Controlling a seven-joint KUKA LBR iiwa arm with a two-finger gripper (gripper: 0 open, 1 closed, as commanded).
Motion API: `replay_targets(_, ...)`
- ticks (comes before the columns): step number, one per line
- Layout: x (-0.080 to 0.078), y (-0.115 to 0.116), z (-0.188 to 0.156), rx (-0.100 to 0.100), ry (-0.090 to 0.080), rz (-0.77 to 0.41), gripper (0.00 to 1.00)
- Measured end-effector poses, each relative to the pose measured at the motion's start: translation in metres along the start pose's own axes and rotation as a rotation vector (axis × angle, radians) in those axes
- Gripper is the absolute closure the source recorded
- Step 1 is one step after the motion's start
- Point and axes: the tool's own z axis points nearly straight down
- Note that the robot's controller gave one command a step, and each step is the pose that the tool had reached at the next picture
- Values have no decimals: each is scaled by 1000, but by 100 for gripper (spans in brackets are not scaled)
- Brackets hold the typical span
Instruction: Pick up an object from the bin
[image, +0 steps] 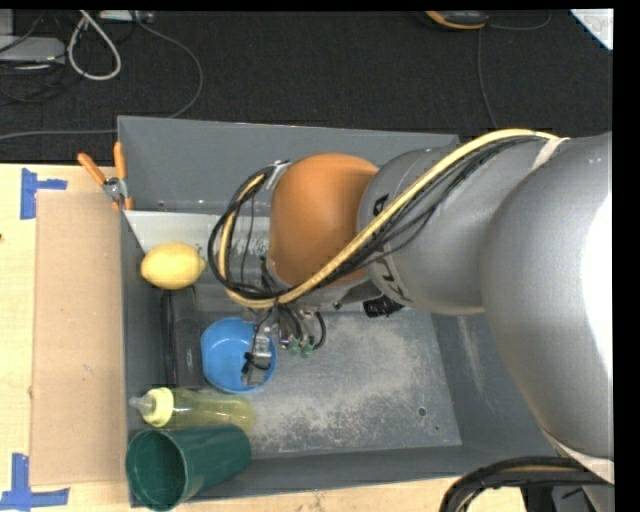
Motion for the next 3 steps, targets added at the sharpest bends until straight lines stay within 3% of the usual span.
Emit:
replay_targets(1,-24,1,22,-5,-8,19,0)
replay_targets(2,-46,34,5,-4,-8,-115,0)
replay_targets(3,-36,5,88,1,-1,241,0)
